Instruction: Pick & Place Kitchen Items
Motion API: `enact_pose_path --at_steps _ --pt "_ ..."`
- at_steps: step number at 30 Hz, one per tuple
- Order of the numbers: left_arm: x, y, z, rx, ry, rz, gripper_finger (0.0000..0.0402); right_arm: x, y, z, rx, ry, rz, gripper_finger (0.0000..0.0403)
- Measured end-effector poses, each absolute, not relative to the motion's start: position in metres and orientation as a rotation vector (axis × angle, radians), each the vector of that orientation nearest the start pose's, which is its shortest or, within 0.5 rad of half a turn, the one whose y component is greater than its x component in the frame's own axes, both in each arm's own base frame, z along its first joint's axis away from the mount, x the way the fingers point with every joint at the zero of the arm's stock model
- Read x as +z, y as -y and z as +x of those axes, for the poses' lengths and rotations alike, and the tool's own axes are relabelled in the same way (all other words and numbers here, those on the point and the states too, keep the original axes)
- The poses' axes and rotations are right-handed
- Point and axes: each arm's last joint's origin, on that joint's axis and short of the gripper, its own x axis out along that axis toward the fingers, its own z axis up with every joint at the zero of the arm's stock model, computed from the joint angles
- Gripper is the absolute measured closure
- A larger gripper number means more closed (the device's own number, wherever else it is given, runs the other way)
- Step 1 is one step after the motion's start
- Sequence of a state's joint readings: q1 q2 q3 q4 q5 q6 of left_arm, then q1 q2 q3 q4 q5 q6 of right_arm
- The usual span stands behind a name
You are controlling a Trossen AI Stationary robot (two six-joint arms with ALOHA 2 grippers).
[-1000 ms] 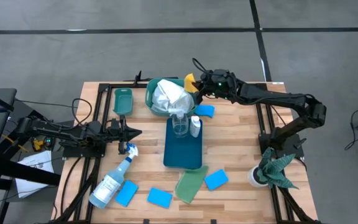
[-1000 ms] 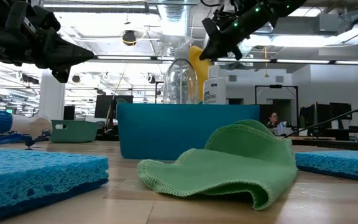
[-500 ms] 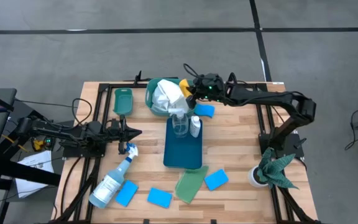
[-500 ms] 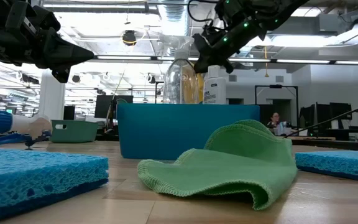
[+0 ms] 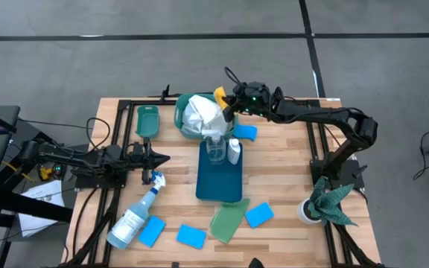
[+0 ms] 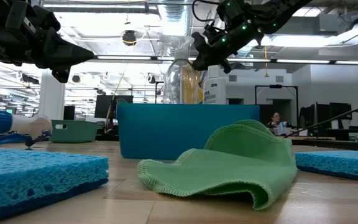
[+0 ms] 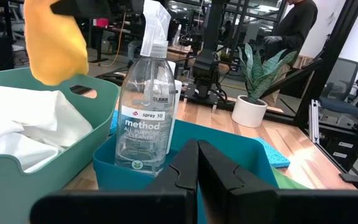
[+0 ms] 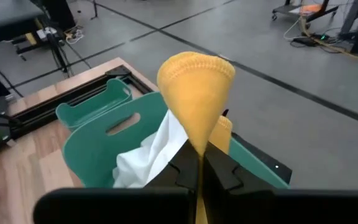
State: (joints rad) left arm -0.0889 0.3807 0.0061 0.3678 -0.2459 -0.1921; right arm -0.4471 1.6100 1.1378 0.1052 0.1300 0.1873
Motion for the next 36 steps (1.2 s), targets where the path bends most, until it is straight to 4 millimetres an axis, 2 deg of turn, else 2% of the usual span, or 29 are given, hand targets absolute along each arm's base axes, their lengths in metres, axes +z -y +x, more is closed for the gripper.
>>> enact_pose_path --at_steps 14,25,30,36 --pt "0.167 0.004 0.121 0.157 0.008 -0.191 0.0401 0.276 0.160 0.330 -0.547 -0.306 0.236 0.0403" --pt "0.167 0.004 0.121 0.157 0.008 -0.191 0.0401 0.262 0.173 0.316 -0.644 -0.462 0.224 0.0403" --pt "0.167 0.004 0.121 0.157 0.009 -0.191 0.0402 0.258 0.172 0.314 -0.630 -0.534 0.165 0.0403" --pt "0.167 0.004 0.121 0.157 0.008 -0.190 0.0401 0.259 0.170 0.316 -0.579 -0.532 0.146 0.0403"
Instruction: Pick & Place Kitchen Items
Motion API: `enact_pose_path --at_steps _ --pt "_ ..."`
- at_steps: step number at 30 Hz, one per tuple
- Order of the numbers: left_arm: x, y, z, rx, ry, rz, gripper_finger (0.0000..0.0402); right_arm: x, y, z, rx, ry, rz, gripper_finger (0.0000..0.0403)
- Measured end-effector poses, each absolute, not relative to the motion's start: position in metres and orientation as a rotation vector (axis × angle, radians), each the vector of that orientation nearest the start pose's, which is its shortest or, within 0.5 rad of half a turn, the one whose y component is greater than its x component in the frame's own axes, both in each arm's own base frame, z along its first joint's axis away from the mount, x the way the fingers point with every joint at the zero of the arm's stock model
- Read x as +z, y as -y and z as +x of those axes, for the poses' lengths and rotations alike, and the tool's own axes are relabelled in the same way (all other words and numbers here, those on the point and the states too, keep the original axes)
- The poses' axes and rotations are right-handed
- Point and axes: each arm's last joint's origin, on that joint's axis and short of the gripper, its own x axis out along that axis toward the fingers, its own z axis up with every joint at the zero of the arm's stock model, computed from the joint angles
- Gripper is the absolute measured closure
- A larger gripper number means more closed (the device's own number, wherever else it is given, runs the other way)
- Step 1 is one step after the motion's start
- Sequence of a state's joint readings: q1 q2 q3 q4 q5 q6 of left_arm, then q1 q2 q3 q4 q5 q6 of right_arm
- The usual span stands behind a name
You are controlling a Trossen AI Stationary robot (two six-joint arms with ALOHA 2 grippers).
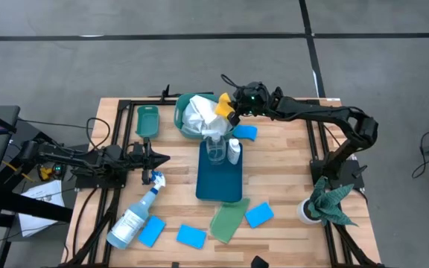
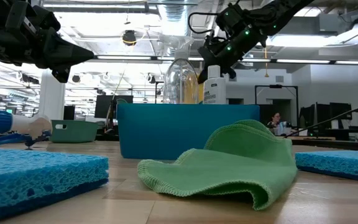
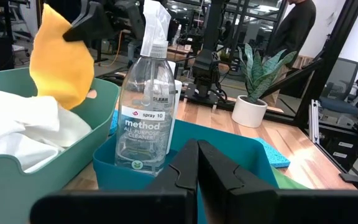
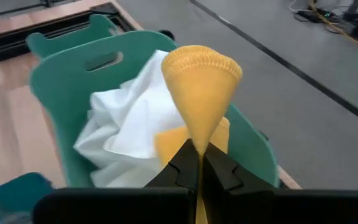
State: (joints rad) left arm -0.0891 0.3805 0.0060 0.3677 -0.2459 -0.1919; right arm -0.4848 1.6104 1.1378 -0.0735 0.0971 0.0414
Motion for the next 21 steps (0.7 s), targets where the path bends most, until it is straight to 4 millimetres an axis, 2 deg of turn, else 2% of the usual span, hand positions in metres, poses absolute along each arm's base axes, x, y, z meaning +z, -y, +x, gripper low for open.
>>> enact_pose_path --at_steps 10,21 --pt "0.167 0.004 0.121 0.157 0.008 -0.191 0.0401 0.221 0.161 0.338 -0.525 -0.634 0.151 0.0403" --pt "0.167 0.004 0.121 0.157 0.008 -0.191 0.0402 0.217 0.171 0.337 -0.564 -0.626 0.164 0.0403"
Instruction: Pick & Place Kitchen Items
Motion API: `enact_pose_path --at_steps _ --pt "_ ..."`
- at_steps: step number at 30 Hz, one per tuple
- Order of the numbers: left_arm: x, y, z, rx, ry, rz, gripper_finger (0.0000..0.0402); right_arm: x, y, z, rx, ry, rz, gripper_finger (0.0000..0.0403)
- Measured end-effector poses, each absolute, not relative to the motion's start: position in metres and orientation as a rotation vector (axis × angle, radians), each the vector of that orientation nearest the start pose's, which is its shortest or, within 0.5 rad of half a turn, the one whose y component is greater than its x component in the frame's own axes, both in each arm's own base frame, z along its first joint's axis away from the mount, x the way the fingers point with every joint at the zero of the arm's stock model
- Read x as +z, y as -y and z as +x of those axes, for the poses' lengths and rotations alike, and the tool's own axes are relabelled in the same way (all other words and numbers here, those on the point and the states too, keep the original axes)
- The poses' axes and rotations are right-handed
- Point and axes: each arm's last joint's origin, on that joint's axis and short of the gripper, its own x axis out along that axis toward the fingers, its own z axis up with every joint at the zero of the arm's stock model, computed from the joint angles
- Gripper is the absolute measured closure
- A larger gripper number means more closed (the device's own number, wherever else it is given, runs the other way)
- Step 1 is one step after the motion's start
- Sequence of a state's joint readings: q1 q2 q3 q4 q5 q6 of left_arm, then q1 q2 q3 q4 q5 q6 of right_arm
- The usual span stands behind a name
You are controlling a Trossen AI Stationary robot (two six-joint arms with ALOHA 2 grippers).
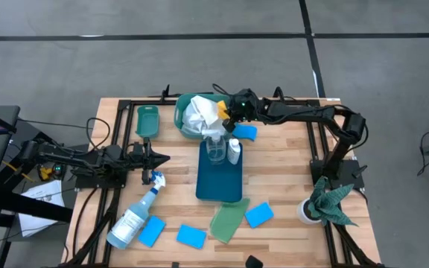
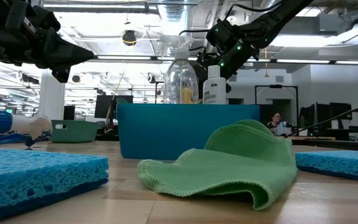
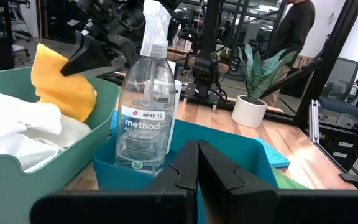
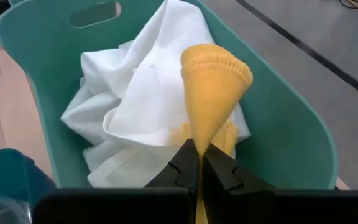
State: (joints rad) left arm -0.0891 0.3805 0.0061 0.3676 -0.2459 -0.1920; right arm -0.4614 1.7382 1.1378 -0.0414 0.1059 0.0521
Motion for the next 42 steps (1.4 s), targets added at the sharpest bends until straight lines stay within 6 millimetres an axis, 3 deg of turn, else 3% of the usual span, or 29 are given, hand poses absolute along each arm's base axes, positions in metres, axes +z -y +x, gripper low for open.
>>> enact_pose_path --at_steps 7,18,29,42 --pt "0.167 0.004 0.121 0.157 0.008 -0.190 0.0401 0.217 0.170 0.337 -0.564 -0.623 0.170 0.0387" --pt "0.167 0.004 0.121 0.157 0.008 -0.190 0.0401 0.227 0.170 0.338 -0.570 -0.587 0.184 0.0291" --pt "0.167 0.004 0.121 0.157 0.009 -0.191 0.0402 0.258 0.167 0.336 -0.564 -0.523 0.181 0.0206" --pt "0.167 0.004 0.121 0.157 0.008 -0.191 0.0401 0.297 0.157 0.319 -0.533 -0.391 0.238 0.0222"
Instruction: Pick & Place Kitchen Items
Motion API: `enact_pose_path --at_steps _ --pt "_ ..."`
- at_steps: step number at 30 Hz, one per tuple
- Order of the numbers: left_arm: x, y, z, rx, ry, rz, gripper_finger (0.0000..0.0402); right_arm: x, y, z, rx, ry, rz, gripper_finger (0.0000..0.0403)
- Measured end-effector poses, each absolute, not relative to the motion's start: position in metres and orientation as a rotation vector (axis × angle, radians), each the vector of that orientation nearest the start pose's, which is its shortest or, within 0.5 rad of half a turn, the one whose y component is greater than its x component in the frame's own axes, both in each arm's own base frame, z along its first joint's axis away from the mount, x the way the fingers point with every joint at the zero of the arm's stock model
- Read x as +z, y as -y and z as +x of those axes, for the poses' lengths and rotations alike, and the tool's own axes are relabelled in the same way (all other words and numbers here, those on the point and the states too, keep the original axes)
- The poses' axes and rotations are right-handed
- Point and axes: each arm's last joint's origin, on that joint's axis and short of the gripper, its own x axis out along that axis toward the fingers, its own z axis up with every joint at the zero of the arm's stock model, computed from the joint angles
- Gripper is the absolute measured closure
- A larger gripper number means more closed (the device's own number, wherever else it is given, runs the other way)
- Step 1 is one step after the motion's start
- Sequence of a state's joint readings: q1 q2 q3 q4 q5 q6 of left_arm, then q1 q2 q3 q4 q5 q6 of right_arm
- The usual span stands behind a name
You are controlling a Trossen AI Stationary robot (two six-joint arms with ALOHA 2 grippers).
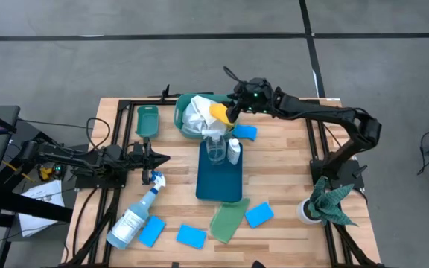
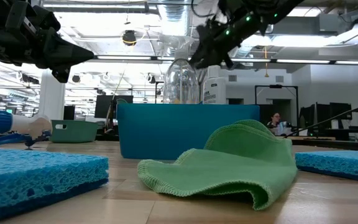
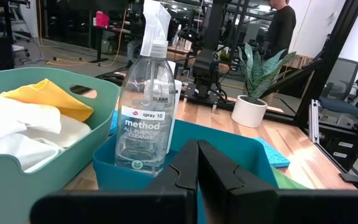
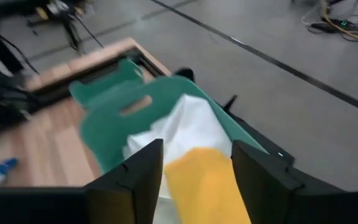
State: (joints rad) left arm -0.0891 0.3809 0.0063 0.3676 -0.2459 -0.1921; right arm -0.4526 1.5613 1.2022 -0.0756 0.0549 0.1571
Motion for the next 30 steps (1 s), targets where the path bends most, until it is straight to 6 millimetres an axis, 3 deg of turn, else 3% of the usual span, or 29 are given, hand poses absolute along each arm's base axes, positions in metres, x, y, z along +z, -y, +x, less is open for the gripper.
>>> enact_pose_path --at_steps 14,23,30 --pt "0.167 0.004 0.121 0.157 0.008 -0.190 0.0401 0.364 0.113 0.279 -0.396 -0.219 0.224 0.0229" --pt "0.167 0.004 0.121 0.157 0.008 -0.191 0.0401 0.382 0.084 0.254 -0.344 -0.232 0.246 0.0230" --pt "0.167 0.004 0.121 0.157 0.009 -0.191 0.0402 0.387 0.067 0.250 -0.331 -0.229 0.263 0.0230"
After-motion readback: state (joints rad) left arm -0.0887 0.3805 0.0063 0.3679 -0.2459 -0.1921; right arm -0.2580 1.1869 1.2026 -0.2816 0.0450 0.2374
